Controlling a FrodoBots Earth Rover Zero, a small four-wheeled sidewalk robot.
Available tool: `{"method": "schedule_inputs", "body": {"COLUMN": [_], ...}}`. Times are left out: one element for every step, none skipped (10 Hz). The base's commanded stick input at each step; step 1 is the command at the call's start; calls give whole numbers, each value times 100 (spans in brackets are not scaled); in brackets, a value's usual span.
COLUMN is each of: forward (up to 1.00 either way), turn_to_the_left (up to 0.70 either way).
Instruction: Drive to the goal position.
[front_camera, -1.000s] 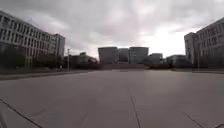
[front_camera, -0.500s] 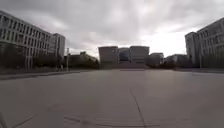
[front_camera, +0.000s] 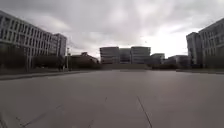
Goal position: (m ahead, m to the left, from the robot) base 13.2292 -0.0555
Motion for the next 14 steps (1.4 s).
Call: {"method": "schedule_inputs", "body": {"forward": [100, 100, 100, 100, 100, 100, 100, 100, 100, 100, 100, 100, 100, 100], "turn_to_the_left": [0, 0, 0, 0, 0, 6, 19, 2, 8, 12, 0, 0, 0, 7]}}
